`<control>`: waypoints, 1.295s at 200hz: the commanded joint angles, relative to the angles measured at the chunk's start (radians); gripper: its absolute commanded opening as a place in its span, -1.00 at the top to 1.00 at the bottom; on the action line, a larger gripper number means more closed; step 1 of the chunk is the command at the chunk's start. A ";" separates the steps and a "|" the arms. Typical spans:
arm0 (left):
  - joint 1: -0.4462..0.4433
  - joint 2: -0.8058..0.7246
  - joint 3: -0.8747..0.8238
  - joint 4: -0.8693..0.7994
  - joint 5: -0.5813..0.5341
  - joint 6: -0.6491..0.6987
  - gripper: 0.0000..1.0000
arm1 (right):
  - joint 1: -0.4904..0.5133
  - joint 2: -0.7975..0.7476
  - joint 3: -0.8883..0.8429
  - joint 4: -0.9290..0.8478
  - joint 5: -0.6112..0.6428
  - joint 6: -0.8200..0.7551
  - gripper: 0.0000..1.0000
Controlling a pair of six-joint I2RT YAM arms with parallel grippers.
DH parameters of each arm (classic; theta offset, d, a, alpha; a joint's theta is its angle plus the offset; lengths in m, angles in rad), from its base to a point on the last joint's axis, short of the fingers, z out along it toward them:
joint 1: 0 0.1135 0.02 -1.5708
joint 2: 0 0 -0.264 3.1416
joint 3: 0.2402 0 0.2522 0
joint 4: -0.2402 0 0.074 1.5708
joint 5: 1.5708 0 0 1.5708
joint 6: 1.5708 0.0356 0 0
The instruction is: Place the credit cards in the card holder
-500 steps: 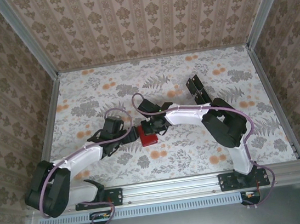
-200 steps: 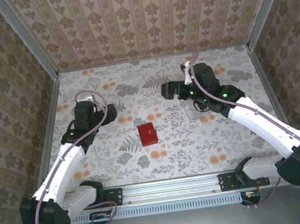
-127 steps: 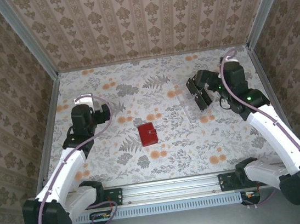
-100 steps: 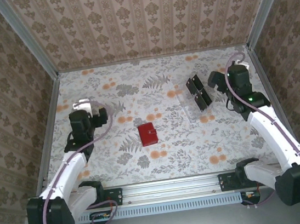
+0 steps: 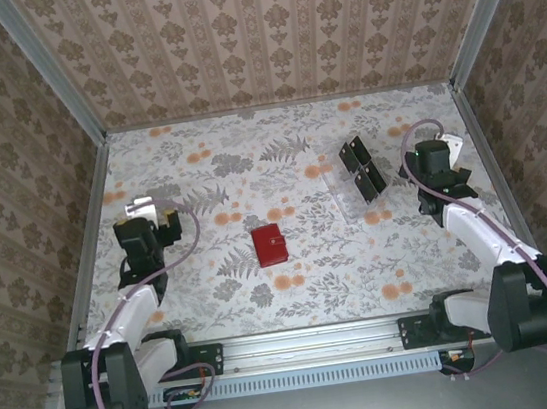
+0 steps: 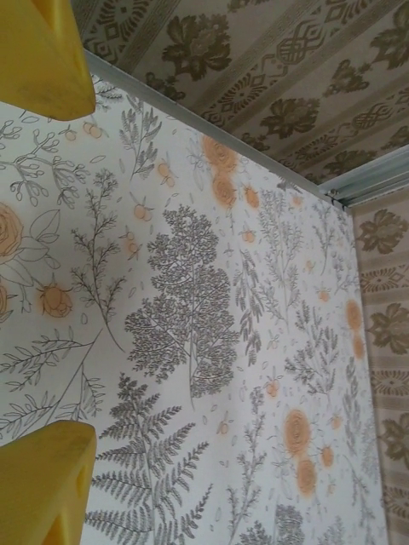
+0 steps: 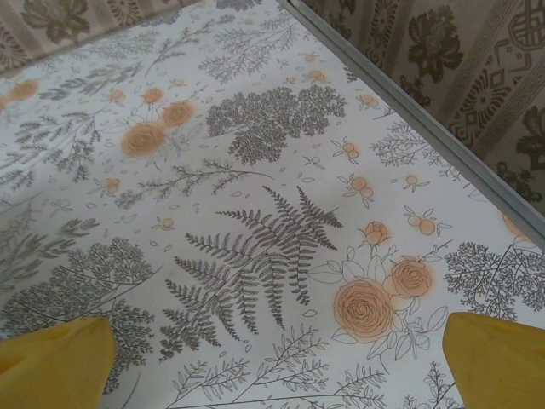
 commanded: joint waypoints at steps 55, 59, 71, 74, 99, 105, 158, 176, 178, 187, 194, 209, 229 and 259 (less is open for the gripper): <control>0.053 0.084 -0.022 0.130 0.084 0.020 -1.00 | -0.004 0.034 -0.106 0.319 -0.035 -0.104 -1.00; 0.060 0.089 -0.020 0.134 0.091 0.017 -1.00 | -0.004 0.038 -0.107 0.331 -0.042 -0.107 -1.00; 0.079 0.106 -0.016 0.145 0.106 0.004 -0.99 | -0.004 0.056 -0.113 0.369 -0.068 -0.121 -1.00; 0.084 0.110 -0.016 0.148 0.110 0.002 -0.99 | -0.004 0.060 -0.115 0.376 -0.073 -0.121 -1.00; 0.126 0.128 -0.025 0.167 0.135 -0.017 -1.00 | -0.004 0.064 -0.140 0.428 -0.090 -0.141 -1.00; 0.134 0.127 -0.025 0.167 0.142 -0.023 -1.00 | -0.004 0.063 -0.148 0.442 -0.090 -0.146 -1.00; 0.142 0.163 -0.015 0.220 0.254 -0.034 -1.00 | -0.003 0.090 -0.177 0.499 -0.113 -0.156 -1.00; 0.129 0.187 -0.009 0.249 0.283 -0.044 -1.00 | -0.003 0.097 -0.187 0.535 -0.116 -0.181 -1.00; 0.127 0.190 -0.006 0.253 0.283 -0.046 -1.00 | -0.004 0.098 -0.187 0.538 -0.116 -0.184 -1.00; 0.112 0.212 0.001 0.275 0.281 -0.047 -1.00 | -0.003 0.107 -0.192 0.560 -0.120 -0.195 -1.00; 0.100 0.240 0.008 0.297 0.283 -0.043 -1.00 | -0.003 0.119 -0.196 0.586 -0.126 -0.205 -1.00; 0.063 0.296 0.021 0.347 0.266 -0.021 -0.99 | -0.003 0.148 -0.213 0.649 -0.151 -0.225 -1.00; 0.022 0.374 0.043 0.400 0.245 0.008 -1.00 | -0.003 0.197 -0.265 0.794 -0.189 -0.242 -1.00; 0.000 0.484 0.054 0.477 0.253 0.049 -0.99 | 0.006 0.258 -0.312 0.929 -0.274 -0.291 -1.00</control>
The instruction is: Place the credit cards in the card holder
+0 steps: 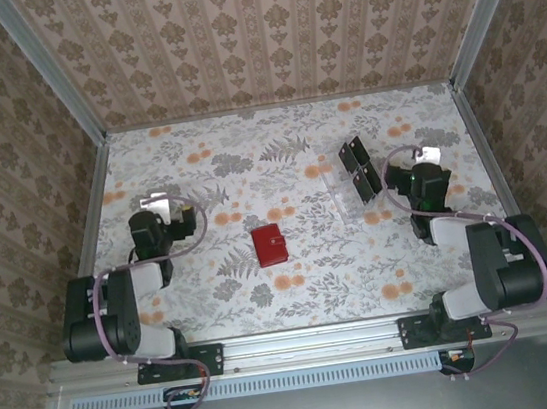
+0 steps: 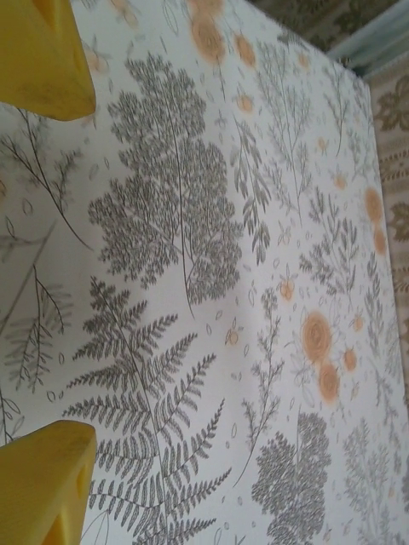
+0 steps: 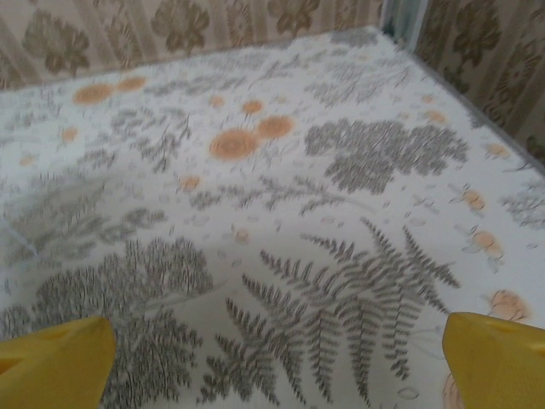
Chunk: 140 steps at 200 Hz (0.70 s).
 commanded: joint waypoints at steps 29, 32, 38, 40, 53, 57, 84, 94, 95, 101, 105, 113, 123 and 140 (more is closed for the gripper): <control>0.002 0.084 0.024 0.140 -0.006 0.023 -1.00 | 0.011 0.093 -0.056 0.257 -0.115 -0.067 -1.00; 0.001 0.086 0.022 0.144 -0.004 0.023 -1.00 | 0.010 0.090 -0.049 0.239 -0.116 -0.066 -1.00; 0.002 0.087 0.024 0.142 -0.004 0.023 -1.00 | 0.010 0.103 -0.043 0.257 -0.124 -0.071 -1.00; 0.001 0.086 0.025 0.140 -0.004 0.023 -1.00 | 0.010 0.107 -0.042 0.260 -0.128 -0.074 -1.00; 0.005 0.088 0.035 0.122 -0.010 0.014 -1.00 | 0.010 0.100 -0.016 0.197 -0.134 -0.075 -1.00; 0.008 0.089 0.041 0.114 -0.014 0.008 -1.00 | 0.010 0.107 -0.019 0.217 -0.135 -0.076 -1.00; 0.022 0.090 0.049 0.098 -0.018 -0.011 -1.00 | 0.010 0.104 -0.012 0.194 -0.133 -0.076 -1.00; 0.027 0.091 0.051 0.093 -0.010 -0.015 -1.00 | 0.010 0.109 -0.010 0.198 -0.133 -0.075 -1.00; 0.028 0.091 0.051 0.093 -0.009 -0.015 -1.00 | 0.010 0.108 -0.010 0.198 -0.132 -0.076 -1.00; 0.028 0.091 0.051 0.094 -0.010 -0.015 -1.00 | 0.010 0.106 -0.010 0.194 -0.132 -0.075 -1.00; 0.027 0.092 0.051 0.094 -0.010 -0.013 -1.00 | 0.010 0.108 -0.011 0.198 -0.131 -0.075 -1.00; 0.027 0.091 0.051 0.094 -0.010 -0.014 -0.99 | 0.010 0.107 -0.011 0.196 -0.131 -0.075 -1.00; 0.026 0.090 0.050 0.097 -0.013 -0.012 -1.00 | 0.012 0.107 -0.011 0.199 -0.130 -0.077 -1.00; 0.026 0.091 0.050 0.097 -0.015 -0.014 -1.00 | 0.026 0.105 -0.014 0.199 -0.094 -0.083 -1.00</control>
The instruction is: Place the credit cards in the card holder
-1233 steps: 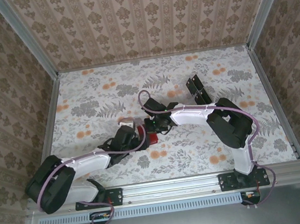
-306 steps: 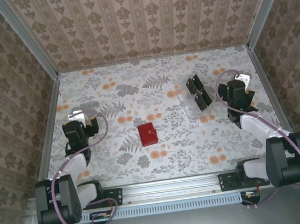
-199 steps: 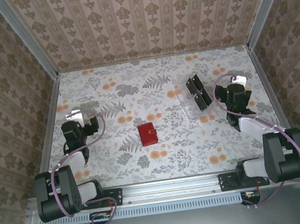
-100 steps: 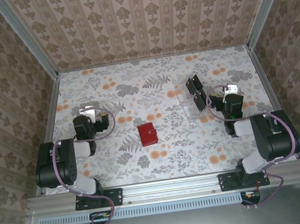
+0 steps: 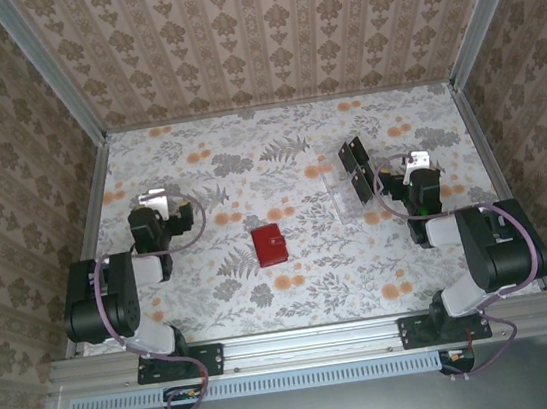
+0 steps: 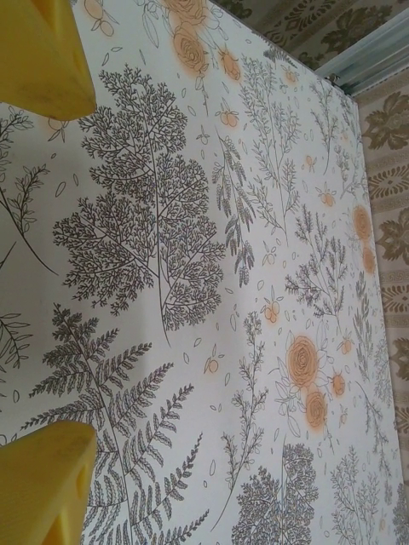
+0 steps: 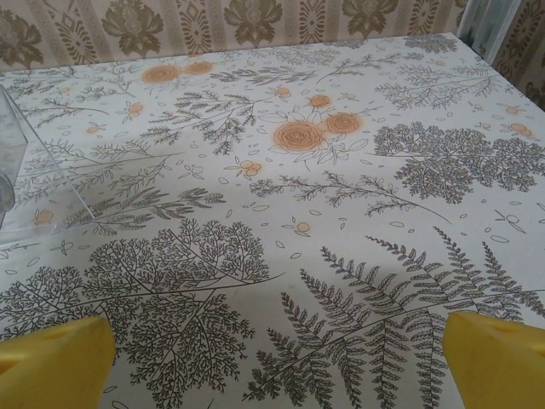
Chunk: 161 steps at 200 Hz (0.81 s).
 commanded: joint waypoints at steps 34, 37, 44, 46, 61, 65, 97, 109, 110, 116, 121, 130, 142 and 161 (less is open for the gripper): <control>0.002 0.006 0.015 0.017 -0.002 -0.020 -1.00 | 0.037 0.002 0.013 0.024 0.046 -0.020 -1.00; 0.002 0.006 0.015 0.017 -0.003 -0.019 -1.00 | 0.037 0.002 0.013 0.026 0.047 -0.021 -1.00; 0.001 0.006 0.014 0.018 -0.003 -0.019 -0.99 | 0.038 0.003 0.013 0.025 0.047 -0.020 -1.00; 0.002 0.006 0.013 0.018 -0.003 -0.019 -0.99 | 0.037 0.003 0.013 0.024 0.047 -0.021 -1.00; 0.001 0.007 0.013 0.019 -0.005 -0.020 -1.00 | 0.038 0.003 0.013 0.024 0.047 -0.020 -1.00; 0.001 0.007 0.013 0.018 -0.004 -0.019 -1.00 | 0.037 0.003 0.013 0.024 0.047 -0.020 -1.00; -0.011 0.006 0.012 0.023 -0.040 -0.017 -1.00 | 0.037 0.005 0.016 0.022 0.047 -0.021 -1.00; -0.012 0.007 0.012 0.023 -0.042 -0.016 -1.00 | 0.037 0.007 0.020 0.015 0.046 -0.020 -1.00; -0.012 0.006 0.012 0.023 -0.042 -0.016 -1.00 | 0.036 0.007 0.021 0.014 0.046 -0.021 -1.00; -0.012 0.006 0.012 0.023 -0.043 -0.016 -1.00 | 0.037 0.010 0.026 0.006 0.046 -0.021 -1.00; -0.012 0.006 0.012 0.023 -0.042 -0.017 -0.99 | 0.036 0.012 0.029 0.001 0.044 -0.020 -1.00; -0.011 0.007 0.012 0.023 -0.043 -0.016 -1.00 | 0.033 0.013 0.031 -0.002 0.039 -0.019 -1.00; -0.011 0.006 0.012 0.023 -0.043 -0.016 -1.00 | 0.026 0.010 0.031 -0.002 0.023 -0.015 -1.00; -0.018 0.006 0.009 0.030 -0.054 -0.013 -1.00 | 0.026 0.006 0.021 0.010 0.021 -0.017 -1.00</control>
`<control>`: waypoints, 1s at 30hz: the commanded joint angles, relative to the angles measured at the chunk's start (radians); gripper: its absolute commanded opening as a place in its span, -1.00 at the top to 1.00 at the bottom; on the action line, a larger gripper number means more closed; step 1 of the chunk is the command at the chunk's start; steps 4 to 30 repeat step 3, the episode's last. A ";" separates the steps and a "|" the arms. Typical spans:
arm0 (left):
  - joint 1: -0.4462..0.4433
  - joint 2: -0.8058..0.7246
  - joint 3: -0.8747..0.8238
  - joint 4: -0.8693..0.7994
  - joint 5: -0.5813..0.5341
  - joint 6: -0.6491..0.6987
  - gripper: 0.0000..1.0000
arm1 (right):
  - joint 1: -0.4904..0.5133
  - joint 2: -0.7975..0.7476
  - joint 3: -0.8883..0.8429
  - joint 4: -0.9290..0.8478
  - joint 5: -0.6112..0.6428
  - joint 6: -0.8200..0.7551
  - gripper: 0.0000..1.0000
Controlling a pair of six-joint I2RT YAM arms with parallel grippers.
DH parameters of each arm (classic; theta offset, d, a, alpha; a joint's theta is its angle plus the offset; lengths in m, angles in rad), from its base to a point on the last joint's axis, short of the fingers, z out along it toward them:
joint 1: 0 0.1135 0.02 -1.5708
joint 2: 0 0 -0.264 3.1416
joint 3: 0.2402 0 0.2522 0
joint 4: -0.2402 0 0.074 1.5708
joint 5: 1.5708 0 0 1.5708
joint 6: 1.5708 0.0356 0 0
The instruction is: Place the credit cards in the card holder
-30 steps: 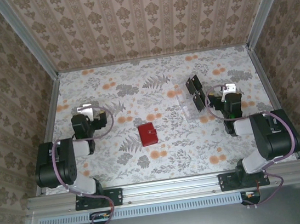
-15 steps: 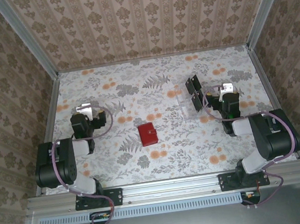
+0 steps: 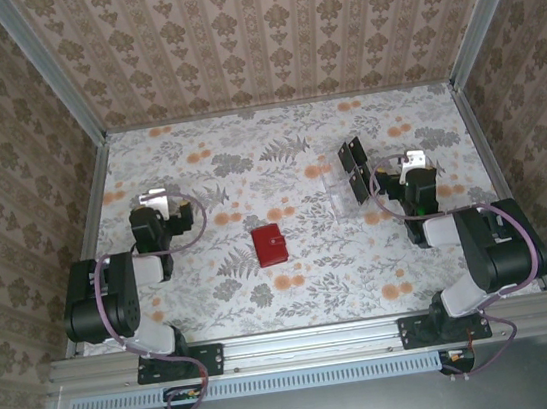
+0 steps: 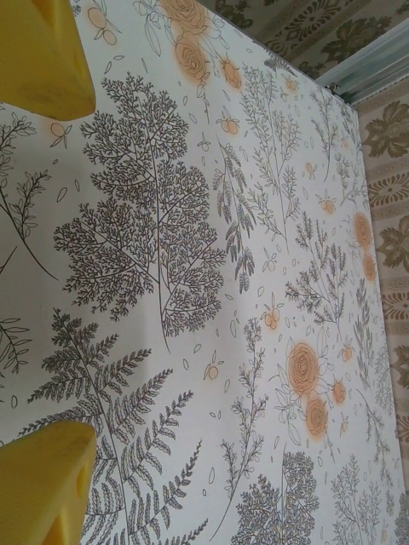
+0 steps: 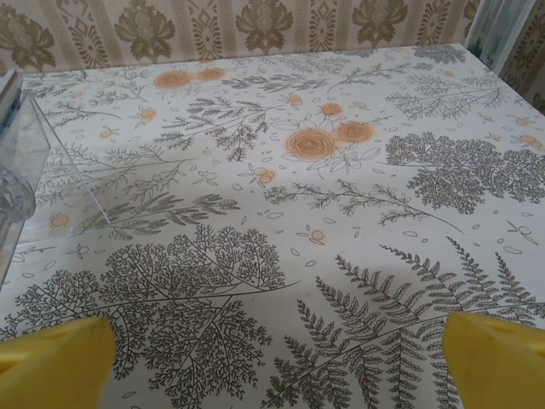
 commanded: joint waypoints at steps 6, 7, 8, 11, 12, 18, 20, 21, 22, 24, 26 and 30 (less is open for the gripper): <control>-0.020 0.005 0.003 0.041 -0.044 -0.007 -1.00 | -0.005 0.002 0.006 0.018 -0.007 -0.014 -1.00; -0.020 0.005 0.003 0.041 -0.044 -0.007 -1.00 | -0.005 0.002 0.006 0.018 -0.007 -0.014 -1.00; -0.020 0.005 0.003 0.041 -0.044 -0.007 -1.00 | -0.005 0.002 0.006 0.018 -0.007 -0.014 -1.00; -0.020 0.005 0.003 0.041 -0.044 -0.007 -1.00 | -0.005 0.002 0.006 0.018 -0.007 -0.014 -1.00; -0.020 0.005 0.003 0.041 -0.044 -0.007 -1.00 | -0.005 0.002 0.006 0.018 -0.007 -0.014 -1.00; -0.020 0.005 0.003 0.041 -0.044 -0.007 -1.00 | -0.005 0.002 0.006 0.018 -0.007 -0.014 -1.00; -0.020 0.005 0.003 0.041 -0.044 -0.007 -1.00 | -0.005 0.002 0.006 0.018 -0.007 -0.014 -1.00; -0.020 0.005 0.003 0.041 -0.044 -0.007 -1.00 | -0.005 0.002 0.006 0.018 -0.007 -0.014 -1.00; -0.020 0.005 0.003 0.041 -0.044 -0.007 -1.00 | -0.005 0.002 0.006 0.018 -0.007 -0.014 -1.00; -0.020 0.005 0.003 0.041 -0.044 -0.007 -1.00 | -0.005 0.002 0.006 0.018 -0.007 -0.014 -1.00; -0.020 0.005 0.003 0.041 -0.044 -0.007 -1.00 | -0.005 0.002 0.006 0.018 -0.007 -0.014 -1.00; -0.020 0.005 0.003 0.041 -0.044 -0.007 -1.00 | -0.005 0.002 0.006 0.018 -0.007 -0.014 -1.00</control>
